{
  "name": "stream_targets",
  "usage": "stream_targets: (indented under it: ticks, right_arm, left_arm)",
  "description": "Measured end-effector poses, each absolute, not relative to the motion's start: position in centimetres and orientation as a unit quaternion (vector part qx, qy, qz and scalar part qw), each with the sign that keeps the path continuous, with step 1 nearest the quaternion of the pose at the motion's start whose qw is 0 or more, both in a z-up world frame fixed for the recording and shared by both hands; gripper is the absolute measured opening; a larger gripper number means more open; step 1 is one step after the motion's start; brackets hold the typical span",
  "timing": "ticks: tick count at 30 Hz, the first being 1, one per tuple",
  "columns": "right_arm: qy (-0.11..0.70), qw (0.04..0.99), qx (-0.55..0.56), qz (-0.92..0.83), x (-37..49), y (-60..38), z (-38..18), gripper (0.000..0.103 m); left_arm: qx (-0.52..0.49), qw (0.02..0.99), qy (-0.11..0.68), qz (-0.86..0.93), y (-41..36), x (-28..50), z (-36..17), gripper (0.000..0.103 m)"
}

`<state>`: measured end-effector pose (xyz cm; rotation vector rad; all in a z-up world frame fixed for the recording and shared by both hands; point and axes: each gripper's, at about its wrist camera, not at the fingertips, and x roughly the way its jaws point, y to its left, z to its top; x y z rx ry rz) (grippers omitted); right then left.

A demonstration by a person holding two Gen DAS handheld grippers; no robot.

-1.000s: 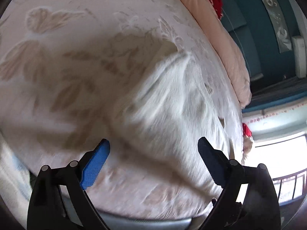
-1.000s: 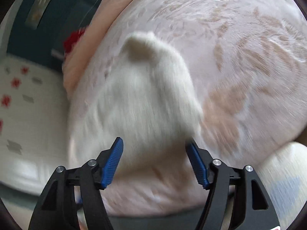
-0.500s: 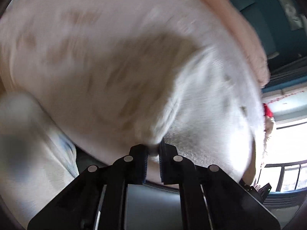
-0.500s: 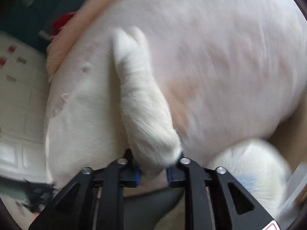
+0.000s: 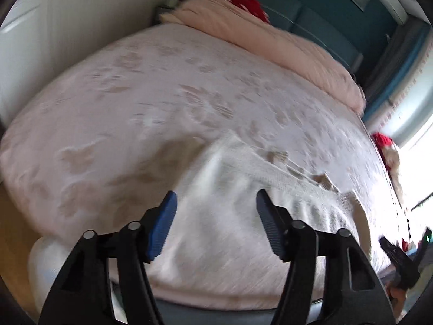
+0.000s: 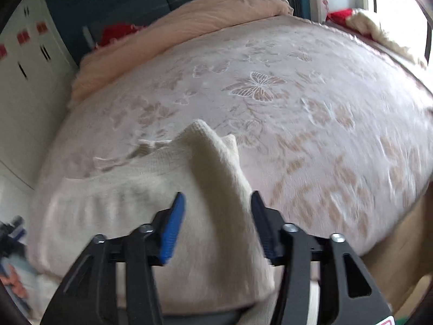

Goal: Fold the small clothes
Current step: 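Grasp the ribbed hem with both grippers and lift it toward the collar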

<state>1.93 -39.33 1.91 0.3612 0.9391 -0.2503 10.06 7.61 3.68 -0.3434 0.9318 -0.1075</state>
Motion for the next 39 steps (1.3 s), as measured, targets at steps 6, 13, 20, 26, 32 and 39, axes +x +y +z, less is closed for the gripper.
stream_targets:
  ticks: [6,13,20,26,32,39]
  right_arm:
    - [0.492,0.837,0.204,-0.122,3.8,-40.7,-1.9,0.03]
    - [0.522,0.814,0.215,-0.138,3.6,-43.4,-5.1,0.013]
    - [0.472,0.857,0.185,-0.095,7.1,-41.2,-0.4,0.064]
    - [0.526,0.833,0.147,-0.087,14.4,-39.7,-4.7,0.07]
    - [0.47,0.863,0.171,-0.073,14.4,-39.2,-1.4,0.011]
    - [0.502,0.835,0.207,-0.096,15.1,-41.6,-4.8,0.03]
  left_arm:
    - [-0.128,0.849,0.512,-0.029,5.9,13.5,-2.4,0.058]
    - [-0.088,0.855,0.511,-0.016,6.1,13.8,-5.4,0.058]
    - [-0.169,0.858,0.482,-0.058,7.3,15.3,-1.7,0.072]
    - [-0.162,0.835,0.525,-0.038,7.1,21.5,-4.7,0.068]
    - [-0.192,0.849,0.491,-0.044,8.6,22.5,-2.6,0.007]
    - [-0.179,0.829,0.529,-0.032,8.4,23.9,-4.7,0.005]
